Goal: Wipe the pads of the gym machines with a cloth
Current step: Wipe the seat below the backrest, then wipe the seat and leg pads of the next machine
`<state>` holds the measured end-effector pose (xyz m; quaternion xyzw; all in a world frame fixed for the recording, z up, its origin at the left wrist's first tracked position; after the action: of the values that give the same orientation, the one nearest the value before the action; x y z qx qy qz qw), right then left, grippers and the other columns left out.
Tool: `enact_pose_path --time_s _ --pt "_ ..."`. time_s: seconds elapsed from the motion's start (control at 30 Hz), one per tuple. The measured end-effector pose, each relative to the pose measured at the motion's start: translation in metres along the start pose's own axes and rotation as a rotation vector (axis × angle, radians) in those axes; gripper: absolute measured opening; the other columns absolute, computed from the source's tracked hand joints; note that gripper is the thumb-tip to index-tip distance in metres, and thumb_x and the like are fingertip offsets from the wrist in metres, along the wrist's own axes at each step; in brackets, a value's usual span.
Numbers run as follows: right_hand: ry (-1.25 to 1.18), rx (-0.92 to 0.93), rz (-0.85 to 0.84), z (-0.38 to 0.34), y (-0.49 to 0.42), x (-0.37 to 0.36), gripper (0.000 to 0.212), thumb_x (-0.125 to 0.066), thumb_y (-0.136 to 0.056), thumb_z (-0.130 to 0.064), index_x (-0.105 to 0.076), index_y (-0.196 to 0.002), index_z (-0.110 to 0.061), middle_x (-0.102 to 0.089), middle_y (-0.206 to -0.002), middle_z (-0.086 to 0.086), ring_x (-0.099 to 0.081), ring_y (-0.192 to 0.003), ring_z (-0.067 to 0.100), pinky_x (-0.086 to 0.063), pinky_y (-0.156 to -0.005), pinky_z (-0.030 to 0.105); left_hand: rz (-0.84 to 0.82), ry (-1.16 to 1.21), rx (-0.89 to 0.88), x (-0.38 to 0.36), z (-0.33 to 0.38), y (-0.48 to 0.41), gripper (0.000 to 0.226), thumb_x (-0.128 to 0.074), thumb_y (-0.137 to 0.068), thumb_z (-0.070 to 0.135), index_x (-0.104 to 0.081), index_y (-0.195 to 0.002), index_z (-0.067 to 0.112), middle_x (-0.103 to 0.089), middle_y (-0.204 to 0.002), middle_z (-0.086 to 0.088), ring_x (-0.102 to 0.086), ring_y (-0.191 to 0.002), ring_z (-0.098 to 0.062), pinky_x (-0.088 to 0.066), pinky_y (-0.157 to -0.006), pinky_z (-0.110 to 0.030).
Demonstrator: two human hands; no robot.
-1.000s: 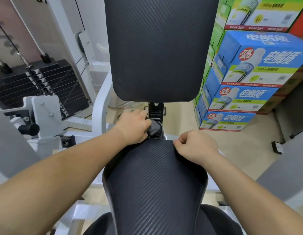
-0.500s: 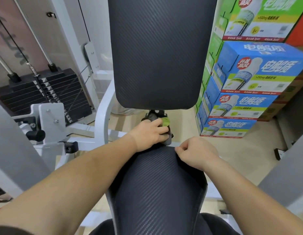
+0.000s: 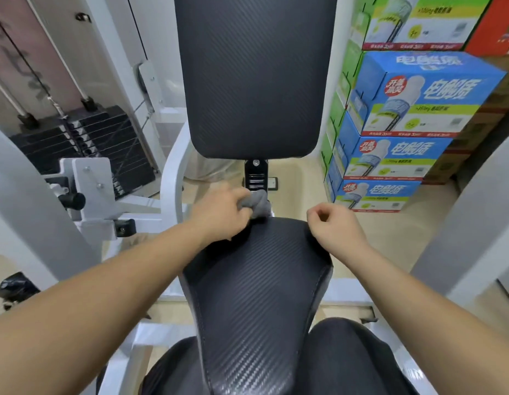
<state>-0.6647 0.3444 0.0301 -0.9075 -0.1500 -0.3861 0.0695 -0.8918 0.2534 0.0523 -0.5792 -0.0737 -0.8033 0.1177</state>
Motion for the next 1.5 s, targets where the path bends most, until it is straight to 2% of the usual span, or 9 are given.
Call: enact_pose_path --time_s 0.23,0.33,0.5,0.67,0.83,0.97,1.23,1.4,1.5 --pt "-0.176 -0.434 -0.134 0.004 0.045 0.010 0.024 -0.047 -0.091 -0.008 -0.054 -0.067 -0.011 -0.047 -0.064 0.004 -0.041 -0.068 0.027 -0.033 -0.059 0.030 -0.299 -0.028 0.107 -0.029 0.065 0.014 0.038 -0.044 -0.100 0.048 -0.052 -0.137 0.043 -0.043 -0.128 -0.004 -0.045 -0.122 -0.035 -0.046 -0.088 -0.044" --pt "-0.222 -0.561 -0.165 -0.015 0.071 0.036 0.022 -0.046 -0.085 0.003 -0.061 -0.097 0.013 -0.051 -0.078 0.011 -0.043 -0.075 0.026 -0.034 -0.063 0.034 -0.407 0.004 -0.018 -0.027 0.114 0.051 0.042 -0.048 -0.098 0.043 -0.050 -0.140 0.045 -0.041 -0.128 -0.004 -0.040 -0.121 -0.035 -0.049 -0.092 -0.047" --pt "-0.082 -0.678 -0.323 -0.071 0.131 0.087 0.015 -0.050 -0.084 -0.007 -0.053 -0.075 -0.018 -0.055 -0.075 0.005 -0.049 -0.074 0.028 -0.041 -0.064 0.033 -0.480 0.066 -0.097 0.017 0.120 0.155 0.045 -0.053 -0.097 0.037 -0.051 -0.141 0.045 -0.035 -0.130 -0.004 -0.033 -0.126 -0.031 -0.047 -0.083 -0.041" --pt "-0.153 -0.751 -0.510 -0.154 0.169 0.142 0.019 -0.049 -0.092 -0.012 -0.062 -0.078 -0.015 -0.060 -0.081 0.011 -0.053 -0.075 0.026 -0.043 -0.063 0.035 -0.817 0.027 0.043 0.086 0.130 0.249 0.040 -0.054 -0.099 0.030 -0.053 -0.137 0.041 -0.037 -0.131 -0.004 -0.037 -0.127 -0.030 -0.049 -0.097 -0.047" --pt "-0.257 -0.726 -0.529 -0.243 0.215 0.216 0.021 -0.049 -0.100 -0.019 -0.064 -0.090 -0.009 -0.064 -0.091 0.010 -0.060 -0.084 0.025 -0.049 -0.072 0.034 -0.538 0.608 0.441 0.197 0.155 0.292 0.027 -0.053 -0.098 0.040 -0.067 -0.120 0.033 -0.065 -0.116 -0.001 -0.064 -0.104 -0.020 -0.055 -0.094 -0.037" --pt "-0.376 -0.730 -0.426 -0.281 0.265 0.263 0.020 -0.056 -0.092 -0.026 -0.060 -0.080 -0.010 -0.059 -0.084 0.010 -0.055 -0.076 0.025 -0.048 -0.072 0.036 -0.390 0.944 0.639 0.285 0.183 0.305 0.027 -0.054 -0.089 0.051 -0.069 -0.105 0.035 -0.074 -0.098 0.006 -0.070 -0.094 -0.016 -0.057 -0.092 -0.046" --pt "-0.724 -0.727 -0.380 -0.315 0.330 0.348 0.049 -0.071 -0.087 -0.060 -0.075 -0.111 -0.017 -0.079 -0.104 0.006 -0.076 -0.095 0.025 -0.064 -0.087 0.044 -0.365 1.112 0.381 0.394 0.275 0.334 0.021 -0.056 -0.098 0.025 -0.072 -0.104 0.038 -0.069 -0.106 -0.004 -0.070 -0.093 -0.026 -0.064 -0.063 -0.045" --pt "-0.813 -0.717 -0.046 -0.281 0.369 0.419 0.025 -0.070 -0.092 -0.029 -0.072 -0.115 -0.020 -0.079 -0.105 0.005 -0.075 -0.097 0.023 -0.055 -0.069 0.031 -0.486 1.111 0.282 0.407 0.339 0.349 0.039 -0.056 -0.097 0.009 -0.070 -0.104 0.045 -0.069 -0.086 0.020 -0.066 -0.078 0.002 -0.057 -0.077 -0.022" --pt "-0.883 -0.727 0.065 -0.254 0.407 0.471 0.016 -0.065 -0.097 -0.022 -0.072 -0.112 -0.022 -0.079 -0.107 0.010 -0.074 -0.094 0.025 -0.053 -0.074 0.036 -0.523 0.852 0.146 0.391 0.386 0.356 0.062 -0.075 -0.085 0.035 -0.047 -0.140 0.044 -0.052 -0.123 0.023 -0.058 -0.110 0.005 -0.054 -0.096 -0.025"
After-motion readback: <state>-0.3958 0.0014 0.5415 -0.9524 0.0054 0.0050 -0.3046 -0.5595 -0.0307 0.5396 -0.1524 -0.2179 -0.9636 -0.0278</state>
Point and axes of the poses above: each hand's wrist, its own y-axis away from the middle knuckle, its own x-axis out of the back of the hand, z = x × y, the point moved 3 cm from there along -y, towards the middle knuckle
